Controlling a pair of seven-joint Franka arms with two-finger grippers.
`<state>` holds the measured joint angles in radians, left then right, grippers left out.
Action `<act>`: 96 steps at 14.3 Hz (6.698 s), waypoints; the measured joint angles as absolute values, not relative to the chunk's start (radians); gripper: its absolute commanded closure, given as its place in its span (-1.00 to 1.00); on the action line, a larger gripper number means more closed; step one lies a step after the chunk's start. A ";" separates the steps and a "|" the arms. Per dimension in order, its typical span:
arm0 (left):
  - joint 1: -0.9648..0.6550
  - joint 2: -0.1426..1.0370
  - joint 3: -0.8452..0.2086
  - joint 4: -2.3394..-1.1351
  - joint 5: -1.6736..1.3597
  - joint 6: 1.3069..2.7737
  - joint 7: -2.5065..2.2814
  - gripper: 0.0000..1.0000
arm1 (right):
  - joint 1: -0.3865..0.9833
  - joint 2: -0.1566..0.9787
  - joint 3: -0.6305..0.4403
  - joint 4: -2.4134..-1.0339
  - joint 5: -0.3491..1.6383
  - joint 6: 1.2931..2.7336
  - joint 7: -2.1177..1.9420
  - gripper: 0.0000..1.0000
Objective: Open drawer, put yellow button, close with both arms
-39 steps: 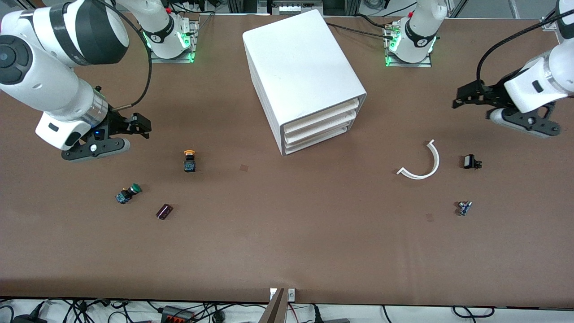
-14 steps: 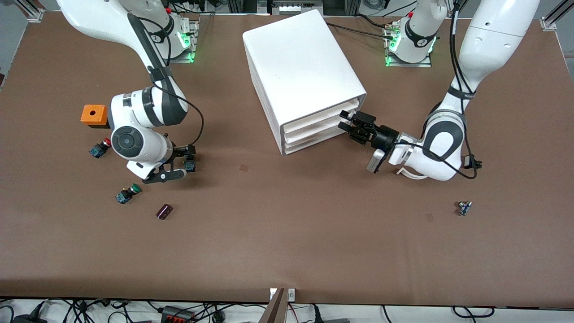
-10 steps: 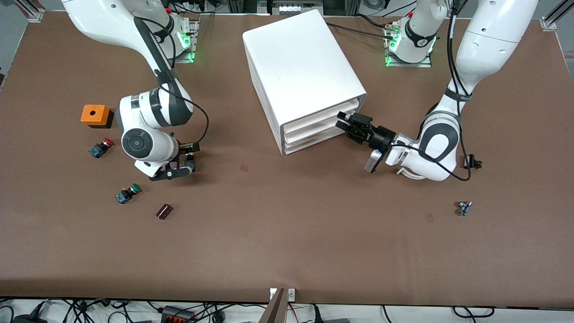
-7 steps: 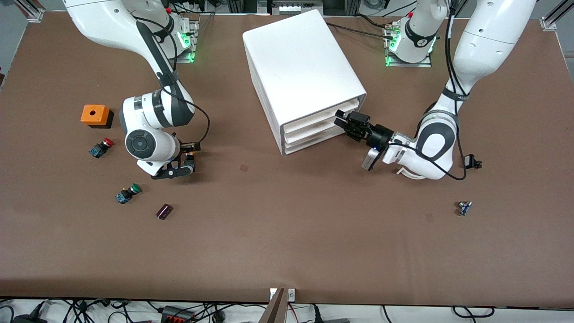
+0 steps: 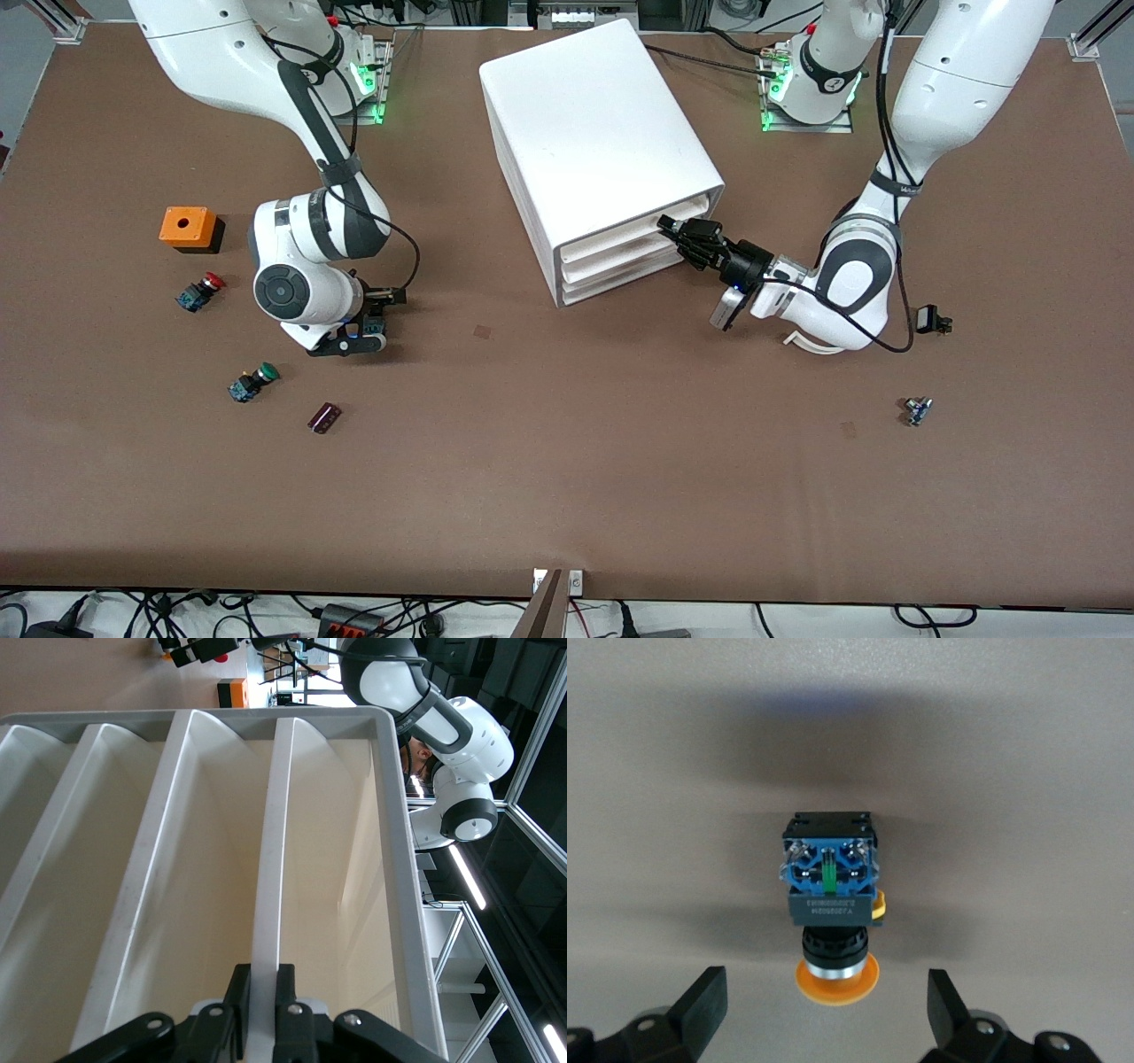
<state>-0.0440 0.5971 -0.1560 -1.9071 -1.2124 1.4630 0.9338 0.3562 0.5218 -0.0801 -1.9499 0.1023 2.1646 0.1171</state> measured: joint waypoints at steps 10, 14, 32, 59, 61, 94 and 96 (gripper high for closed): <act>-0.021 0.678 -0.070 -1.652 -1.165 1.497 0.904 0.91 | 0.355 0.552 -0.083 -1.949 0.105 2.201 0.122 -0.32; 0.001 0.740 -0.068 -1.578 -1.162 1.495 0.900 -1.00 | 0.355 0.553 -0.083 -1.948 0.105 2.205 0.122 0.10; -0.168 0.448 -0.099 -1.356 0.012 1.499 -0.041 -1.00 | 0.351 0.435 -0.085 -1.414 0.231 1.721 0.434 1.00; -0.022 -0.028 -0.082 -1.704 0.019 1.668 -0.171 -1.00 | 0.866 0.728 -0.075 -1.083 0.437 2.214 1.887 1.00; -0.023 -0.028 -0.082 -1.704 0.019 1.668 -0.172 -1.00 | 0.873 0.739 -0.075 -1.082 0.437 2.210 1.902 1.00; -0.025 -0.028 -0.083 -1.703 0.019 1.664 -0.174 -1.00 | 0.698 0.717 -0.120 -0.898 0.340 1.860 1.723 -1.00; -0.025 -0.028 -0.083 -1.703 0.019 1.664 -0.174 -1.00 | 0.643 0.715 -0.124 -0.899 0.325 1.766 1.534 -1.00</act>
